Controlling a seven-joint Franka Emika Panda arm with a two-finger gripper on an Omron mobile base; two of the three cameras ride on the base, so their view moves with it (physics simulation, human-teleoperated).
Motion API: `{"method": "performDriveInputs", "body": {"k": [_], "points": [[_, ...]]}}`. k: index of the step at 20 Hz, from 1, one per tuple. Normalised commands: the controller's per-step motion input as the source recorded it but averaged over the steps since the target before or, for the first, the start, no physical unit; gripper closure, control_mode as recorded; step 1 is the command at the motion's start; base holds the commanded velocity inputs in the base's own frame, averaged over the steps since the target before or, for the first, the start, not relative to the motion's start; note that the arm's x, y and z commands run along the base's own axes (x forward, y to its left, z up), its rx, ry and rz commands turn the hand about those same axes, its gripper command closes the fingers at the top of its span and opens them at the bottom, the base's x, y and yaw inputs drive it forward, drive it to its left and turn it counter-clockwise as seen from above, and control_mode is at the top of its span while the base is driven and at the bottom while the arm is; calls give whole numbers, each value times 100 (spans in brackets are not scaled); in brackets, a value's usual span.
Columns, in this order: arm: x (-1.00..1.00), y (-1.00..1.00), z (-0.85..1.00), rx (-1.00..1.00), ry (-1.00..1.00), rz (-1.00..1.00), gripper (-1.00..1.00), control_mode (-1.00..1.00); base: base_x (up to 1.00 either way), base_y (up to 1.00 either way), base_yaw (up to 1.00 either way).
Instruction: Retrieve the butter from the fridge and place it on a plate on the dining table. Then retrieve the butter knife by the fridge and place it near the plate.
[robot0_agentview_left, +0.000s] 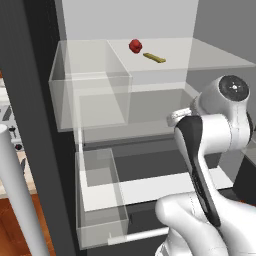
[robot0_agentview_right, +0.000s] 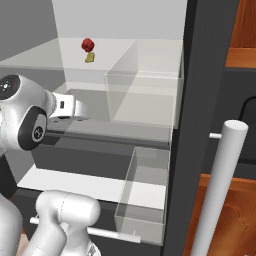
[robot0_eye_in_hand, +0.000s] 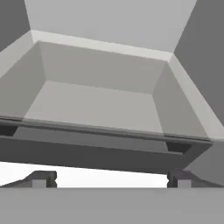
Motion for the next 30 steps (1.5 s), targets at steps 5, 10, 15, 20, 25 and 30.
{"method": "performDriveInputs", "body": {"k": [5,10,15,20,25,30], "points": [[0,-3,64,10,-23,0,-100,-100,0,0,0],[0,0,81,5,-13,0,-100,-100,0,0,0],[0,0,61,11,-2,6,-100,-100,0,0,0],[10,0,42,1,0,2,-100,-100,0,0,0],[57,0,12,-1,13,0,-100,-100,0,0,0],[75,0,0,0,4,0,-100,-100,0,0,0]]}}
